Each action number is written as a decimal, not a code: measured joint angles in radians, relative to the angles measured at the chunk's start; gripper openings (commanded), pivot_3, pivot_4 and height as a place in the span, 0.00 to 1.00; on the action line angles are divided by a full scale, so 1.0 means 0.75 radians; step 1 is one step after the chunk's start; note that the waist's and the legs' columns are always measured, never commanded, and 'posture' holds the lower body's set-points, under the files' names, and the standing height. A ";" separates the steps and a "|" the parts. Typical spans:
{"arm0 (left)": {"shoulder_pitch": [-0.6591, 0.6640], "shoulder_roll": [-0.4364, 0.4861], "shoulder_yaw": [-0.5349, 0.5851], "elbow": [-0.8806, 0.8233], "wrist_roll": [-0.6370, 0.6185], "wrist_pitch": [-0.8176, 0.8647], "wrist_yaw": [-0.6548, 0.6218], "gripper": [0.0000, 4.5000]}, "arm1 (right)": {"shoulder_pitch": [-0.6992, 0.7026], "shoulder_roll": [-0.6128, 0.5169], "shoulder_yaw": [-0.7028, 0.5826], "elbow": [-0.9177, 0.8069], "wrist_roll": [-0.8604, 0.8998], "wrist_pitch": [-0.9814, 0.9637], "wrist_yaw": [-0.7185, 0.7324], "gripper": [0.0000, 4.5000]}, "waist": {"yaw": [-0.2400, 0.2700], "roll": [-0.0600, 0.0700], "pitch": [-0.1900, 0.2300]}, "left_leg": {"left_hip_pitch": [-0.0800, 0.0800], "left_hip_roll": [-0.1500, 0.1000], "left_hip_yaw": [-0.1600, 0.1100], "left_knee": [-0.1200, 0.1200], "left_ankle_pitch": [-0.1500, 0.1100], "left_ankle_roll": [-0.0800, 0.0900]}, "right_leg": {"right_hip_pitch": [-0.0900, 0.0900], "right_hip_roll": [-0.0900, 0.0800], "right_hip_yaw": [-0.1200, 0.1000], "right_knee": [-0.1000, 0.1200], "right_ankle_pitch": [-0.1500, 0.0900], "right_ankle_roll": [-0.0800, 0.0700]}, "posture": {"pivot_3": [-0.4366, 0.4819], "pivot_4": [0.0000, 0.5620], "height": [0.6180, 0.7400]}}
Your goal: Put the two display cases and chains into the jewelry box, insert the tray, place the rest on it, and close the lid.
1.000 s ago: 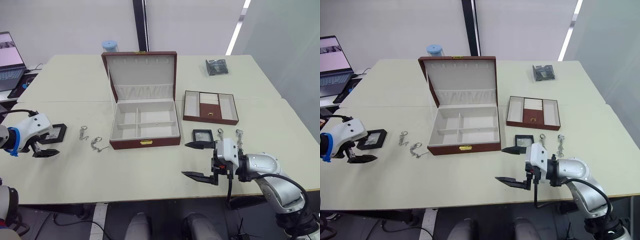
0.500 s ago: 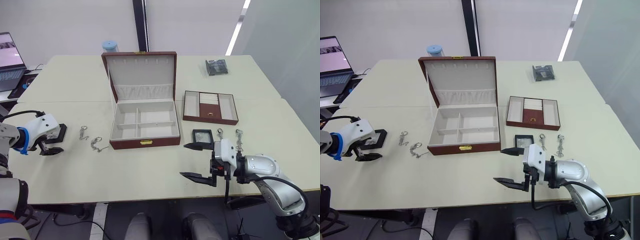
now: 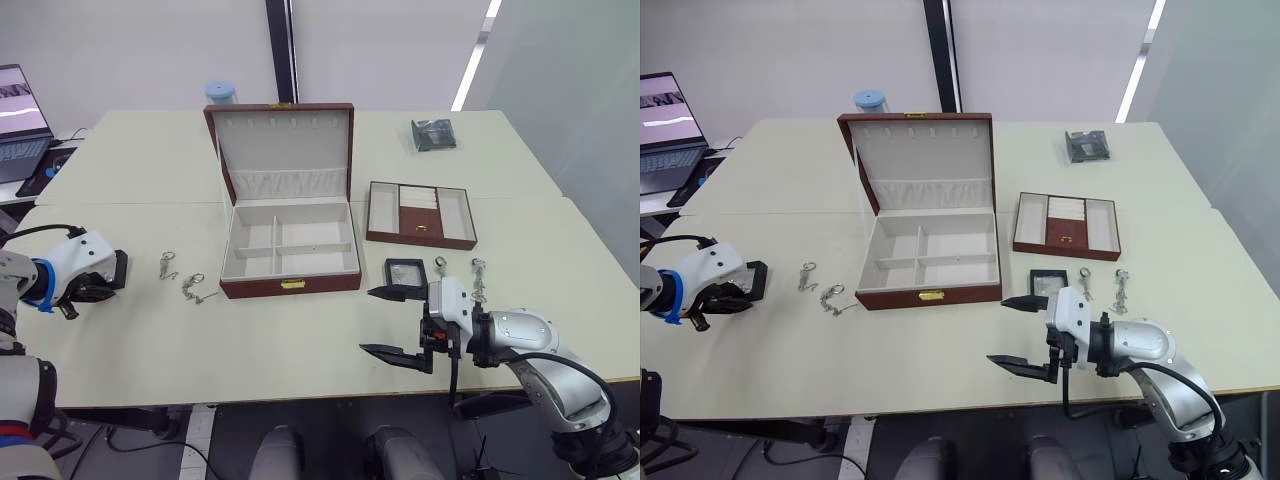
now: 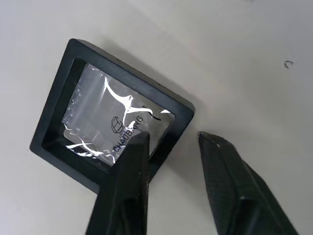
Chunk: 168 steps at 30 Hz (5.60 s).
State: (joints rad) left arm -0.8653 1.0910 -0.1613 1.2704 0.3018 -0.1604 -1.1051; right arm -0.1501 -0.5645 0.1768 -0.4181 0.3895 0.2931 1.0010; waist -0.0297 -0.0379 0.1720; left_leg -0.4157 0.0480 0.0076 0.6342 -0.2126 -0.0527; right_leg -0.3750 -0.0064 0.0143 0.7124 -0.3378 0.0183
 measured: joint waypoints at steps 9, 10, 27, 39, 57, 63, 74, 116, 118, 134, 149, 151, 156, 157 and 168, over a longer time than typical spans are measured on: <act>-0.009 0.000 0.000 0.002 -0.001 0.004 -0.010 0.01 | 0.000 0.000 0.001 0.000 0.002 0.000 0.001 1.00 | 0.001 0.000 0.000 | 0.000 0.000 0.000 0.001 0.000 0.000 | 0.000 0.000 0.000 0.000 0.000 0.000 | 0.48 0.27 1.00; -0.010 0.000 0.000 0.002 -0.001 0.005 -0.013 0.01 | 0.000 0.000 0.001 0.000 0.008 0.000 0.001 1.00 | 0.001 0.000 0.000 | 0.000 0.000 0.000 0.001 0.000 0.000 | 0.000 0.000 0.000 0.000 0.000 0.000 | 0.48 0.27 1.00; -0.001 0.023 0.085 -0.230 -0.152 0.067 -0.305 0.01 | -0.034 -0.071 -0.113 -0.058 0.147 0.068 0.001 1.00 | 0.001 0.000 0.000 | -0.001 0.001 -0.002 0.003 0.000 0.000 | 0.001 0.000 0.000 0.000 0.000 0.000 | 0.48 0.27 1.00; 0.075 0.014 0.083 -1.084 -0.350 0.536 -0.588 0.01 | -0.005 -0.093 -0.168 -0.106 0.152 0.128 -0.091 1.00 | 0.002 0.000 0.000 | -0.003 0.001 -0.003 0.009 0.000 0.000 | 0.002 0.001 0.001 0.001 0.000 0.000 | 0.48 0.27 1.00; -0.353 -0.511 -0.295 -0.979 -0.246 0.567 -0.606 0.01 | 0.293 -0.053 -0.234 -0.330 0.082 0.176 -0.431 1.00 | 0.002 0.000 0.000 | -0.005 -0.002 -0.004 0.013 0.000 0.000 | 0.002 0.006 0.002 0.002 0.000 0.000 | 0.48 0.27 1.00; -0.474 -0.710 -0.355 -0.610 -0.137 0.369 -0.439 0.01 | 0.370 -0.022 -0.236 -0.413 0.047 0.177 -0.530 1.00 | 0.001 -0.001 0.000 | -0.006 -0.003 -0.004 0.014 0.000 0.000 | 0.001 0.006 0.002 0.002 0.000 0.000 | 0.48 0.27 1.00; -0.614 -0.917 -0.369 -0.129 -0.006 0.141 -0.197 0.01 | 0.451 -0.006 -0.241 -0.482 0.006 0.182 -0.639 1.00 | -0.001 -0.001 0.001 | -0.008 -0.003 -0.003 0.013 0.000 0.000 | 0.001 0.006 0.001 0.001 0.000 0.000 | 0.48 0.27 1.00; 0.022 -0.572 0.251 -0.951 -0.573 0.604 -0.361 0.99 | 0.346 -0.247 -0.647 0.054 0.151 0.133 -0.261 1.00 | -0.001 0.003 0.001 | -0.004 0.001 -0.005 0.014 0.000 0.000 | 0.003 0.005 0.002 0.003 0.000 0.000 | 0.48 0.27 1.00; 0.145 -0.500 0.313 -1.149 -0.630 0.740 -0.314 0.99 | 0.331 -0.275 -0.665 0.133 0.139 0.102 -0.214 1.00 | 0.001 0.003 0.001 | -0.004 0.002 -0.005 0.014 0.000 0.000 | 0.003 0.003 0.003 0.003 0.000 0.000 | 0.48 0.27 1.00; 1.096 -0.192 0.953 -1.653 -0.758 1.015 0.057 0.99 | 0.227 -0.368 -0.724 0.575 0.071 -0.037 -0.075 1.00 | 0.001 0.005 0.001 | -0.001 0.004 -0.004 0.012 0.000 0.000 | 0.005 -0.005 0.003 0.002 0.000 0.000 | 0.48 0.27 1.00; 1.419 -0.341 1.129 -1.679 -0.763 0.816 0.301 0.99 | 0.102 -0.357 -0.675 0.736 -0.008 -0.122 -0.077 1.00 | 0.001 0.005 0.001 | -0.001 0.002 -0.003 0.011 -0.001 0.001 | 0.006 -0.009 0.003 0.002 0.000 0.000 | 0.48 0.27 1.00; 1.430 -0.347 1.129 -1.678 -0.764 0.807 0.318 0.99 | 0.098 -0.357 -0.675 0.737 -0.015 -0.122 -0.076 1.00 | 0.001 0.005 0.001 | -0.001 0.002 -0.003 0.011 -0.001 0.001 | 0.006 -0.010 0.003 0.002 0.000 0.000 | 0.48 0.27 1.00; 1.430 -0.369 1.129 -1.678 -0.774 0.791 0.357 0.99 | 0.077 -0.354 -0.673 0.748 -0.019 -0.122 -0.064 1.00 | 0.001 0.005 0.001 | -0.001 0.002 -0.003 0.011 -0.001 0.001 | 0.006 -0.010 0.003 0.002 0.000 0.000 | 0.48 0.27 1.00; 1.428 -0.369 1.129 -1.678 -0.774 0.784 0.359 0.99 | 0.077 -0.352 -0.672 0.748 -0.019 -0.122 -0.061 1.00 | 0.001 0.005 0.001 | -0.001 0.002 -0.003 0.011 -0.001 0.001 | 0.006 -0.010 0.003 0.002 0.000 0.000 | 0.48 0.27 1.00; 1.409 -0.369 1.129 -1.679 -0.793 0.783 0.389 0.99 | 0.088 -0.331 -0.671 0.748 -0.019 -0.123 -0.057 1.00 | 0.001 0.005 0.001 | -0.001 0.002 -0.003 0.011 -0.001 0.001 | 0.006 -0.010 0.003 0.002 0.000 0.000 | 0.48 0.27 1.00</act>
State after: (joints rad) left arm 0.1911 0.8145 0.6852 0.0113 -0.2926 0.4268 -0.8136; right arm -0.0844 -0.8129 -0.3268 0.1429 0.3753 0.2011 0.9584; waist -0.0289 -0.0342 0.1724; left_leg -0.4161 0.0493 0.0056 0.6422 -0.2130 -0.0522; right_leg -0.3708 -0.0138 0.0164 0.7138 -0.3380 0.0182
